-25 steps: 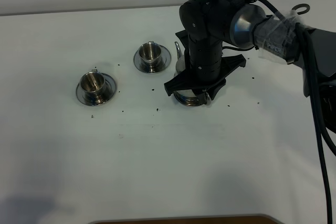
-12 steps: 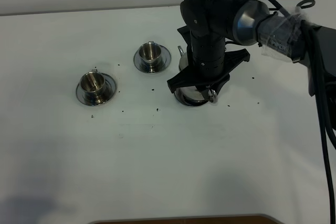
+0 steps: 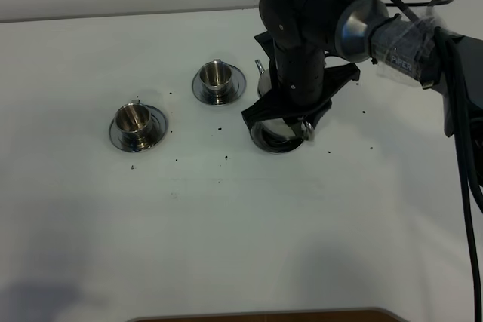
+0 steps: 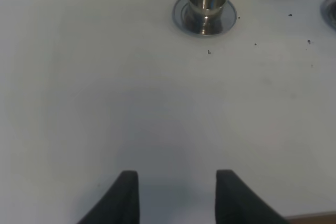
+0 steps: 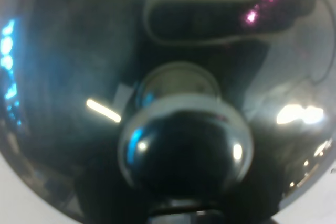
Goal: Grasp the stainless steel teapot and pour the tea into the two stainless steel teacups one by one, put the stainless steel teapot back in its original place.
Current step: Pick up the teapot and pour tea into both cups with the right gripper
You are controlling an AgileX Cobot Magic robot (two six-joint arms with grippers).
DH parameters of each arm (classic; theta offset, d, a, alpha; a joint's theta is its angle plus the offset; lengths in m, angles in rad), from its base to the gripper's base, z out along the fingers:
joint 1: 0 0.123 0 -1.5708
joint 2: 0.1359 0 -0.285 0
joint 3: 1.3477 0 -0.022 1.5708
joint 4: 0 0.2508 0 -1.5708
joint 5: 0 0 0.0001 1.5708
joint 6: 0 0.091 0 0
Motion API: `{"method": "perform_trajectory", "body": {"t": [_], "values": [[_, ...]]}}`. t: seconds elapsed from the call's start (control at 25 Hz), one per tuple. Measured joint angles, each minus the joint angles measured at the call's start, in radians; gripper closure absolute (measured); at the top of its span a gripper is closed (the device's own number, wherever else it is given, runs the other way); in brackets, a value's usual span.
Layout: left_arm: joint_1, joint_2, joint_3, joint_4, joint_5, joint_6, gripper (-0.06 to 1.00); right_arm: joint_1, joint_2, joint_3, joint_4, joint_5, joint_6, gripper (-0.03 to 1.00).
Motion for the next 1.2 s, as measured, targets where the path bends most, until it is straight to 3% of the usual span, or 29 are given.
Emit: {"method": "perform_trajectory", "body": {"t": [0.32, 0.8, 1.2], "values": [[0.000, 0.000, 0.000, 0.000, 0.000, 0.000, 0.55, 0.000, 0.000, -0.135, -0.050, -0.001, -0.166, 0.78], [0.000, 0.000, 0.000, 0.000, 0.000, 0.000, 0.55, 0.000, 0.000, -0.146, -0.148, -0.027, -0.485, 0.78], [0.000, 0.000, 0.000, 0.000, 0.000, 0.000, 0.55, 0.000, 0.033, -0.148, -0.266, -0.132, -0.587, 0.78]]}}
